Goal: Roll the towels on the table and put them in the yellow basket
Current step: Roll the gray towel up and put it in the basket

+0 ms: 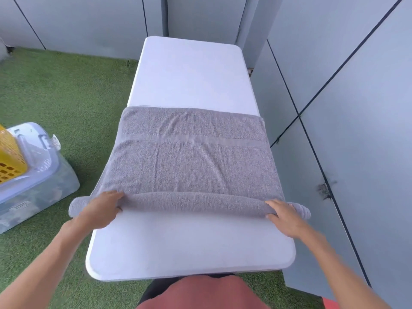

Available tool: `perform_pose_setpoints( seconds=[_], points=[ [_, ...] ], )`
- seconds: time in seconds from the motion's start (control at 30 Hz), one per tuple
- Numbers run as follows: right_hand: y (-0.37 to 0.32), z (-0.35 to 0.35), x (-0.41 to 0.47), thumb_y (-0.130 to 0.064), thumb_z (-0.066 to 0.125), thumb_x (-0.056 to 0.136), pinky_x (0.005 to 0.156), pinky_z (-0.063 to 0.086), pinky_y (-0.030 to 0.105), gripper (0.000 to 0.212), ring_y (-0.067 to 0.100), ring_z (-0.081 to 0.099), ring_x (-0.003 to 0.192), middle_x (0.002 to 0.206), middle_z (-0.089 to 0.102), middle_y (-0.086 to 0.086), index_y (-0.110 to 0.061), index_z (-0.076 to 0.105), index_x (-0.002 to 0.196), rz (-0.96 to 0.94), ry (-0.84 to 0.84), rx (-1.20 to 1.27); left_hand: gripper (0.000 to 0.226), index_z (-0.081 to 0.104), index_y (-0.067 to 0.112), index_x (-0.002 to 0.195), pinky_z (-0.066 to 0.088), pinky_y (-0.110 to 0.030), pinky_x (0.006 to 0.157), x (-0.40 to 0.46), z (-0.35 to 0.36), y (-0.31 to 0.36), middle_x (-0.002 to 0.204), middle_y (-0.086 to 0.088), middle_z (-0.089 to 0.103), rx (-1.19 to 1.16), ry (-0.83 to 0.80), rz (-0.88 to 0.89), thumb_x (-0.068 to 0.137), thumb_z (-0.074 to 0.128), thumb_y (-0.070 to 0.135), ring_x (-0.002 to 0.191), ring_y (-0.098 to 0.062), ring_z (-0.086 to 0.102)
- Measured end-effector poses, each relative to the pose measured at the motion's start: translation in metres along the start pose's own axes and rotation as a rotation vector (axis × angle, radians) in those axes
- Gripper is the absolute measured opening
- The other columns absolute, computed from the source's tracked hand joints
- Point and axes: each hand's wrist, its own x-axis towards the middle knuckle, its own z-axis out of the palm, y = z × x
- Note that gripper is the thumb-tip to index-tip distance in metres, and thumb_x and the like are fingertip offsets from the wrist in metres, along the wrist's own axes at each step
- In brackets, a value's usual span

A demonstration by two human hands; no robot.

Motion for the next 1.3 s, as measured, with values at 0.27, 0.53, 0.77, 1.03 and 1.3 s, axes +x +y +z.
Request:
perform_pose_setpoints(
  seconds=[0.27, 0.53, 0.77, 1.03, 1.3],
  points=[
    [-0.011, -0.004, 0.017, -0.014, 0.063, 0.086, 0.099, 0.038, 0.033, 0.038, 0.026, 0.052, 0.119, 0.125, 0.056, 0.004, -0.019, 0.059, 0.124, 0.072, 0.42, 0.305, 0.031, 0.068, 0.013, 0.113, 0.043, -0.047, 0.088, -0.008, 0.009, 0.015, 0.111, -0.011, 0.059, -0.269, 0.613, 0.043, 0.085, 0.063, 0.0, 0.101, -0.037, 0.055],
    [-0.019, 0.031, 0.011, -0.039, 0.066, 0.086, 0.113, 0.008, 0.061, 0.072, 0.02, 0.019, 0.144, 0.149, 0.033, -0.003, -0.023, 0.033, 0.148, 0.048, 0.334, -0.137, 0.074, 0.048, -0.003, 0.131, 0.027, -0.054, 0.101, 0.002, 0.045, 0.024, 0.125, -0.021, 0.05, 0.026, 0.463, 0.151, 0.066, 0.082, 0.0, 0.122, -0.043, 0.043],
    [-0.024, -0.001, 0.02, -0.031, 0.058, 0.092, 0.104, 0.032, 0.045, 0.042, 0.021, 0.042, 0.129, 0.132, 0.053, -0.002, -0.022, 0.049, 0.132, 0.078, 0.193, -0.116, 0.044, 0.058, 0.003, 0.124, 0.031, -0.044, 0.098, 0.016, 0.017, 0.02, 0.113, -0.016, 0.057, -0.065, 0.283, 0.067, 0.081, 0.065, -0.005, 0.111, -0.04, 0.049],
    [-0.01, -0.009, 0.013, -0.017, 0.074, 0.081, 0.092, 0.038, 0.026, 0.043, 0.017, 0.053, 0.118, 0.121, 0.058, 0.0, -0.022, 0.06, 0.121, 0.115, 0.171, 0.491, 0.042, 0.061, 0.012, 0.124, 0.042, -0.031, 0.087, 0.009, -0.012, 0.005, 0.121, -0.011, 0.061, -0.367, 0.087, 0.018, 0.085, 0.062, -0.002, 0.11, -0.031, 0.058],
    [-0.021, 0.043, 0.001, -0.05, 0.057, 0.09, 0.116, -0.006, 0.047, 0.068, 0.02, 0.01, 0.148, 0.157, 0.022, -0.002, -0.024, 0.033, 0.148, 0.02, 0.402, -0.131, 0.058, 0.047, 0.004, 0.138, 0.021, -0.048, 0.112, -0.013, 0.05, 0.021, 0.131, -0.019, 0.048, -0.056, 0.543, 0.21, 0.09, 0.054, 0.037, 0.123, -0.042, 0.045]
  ],
)
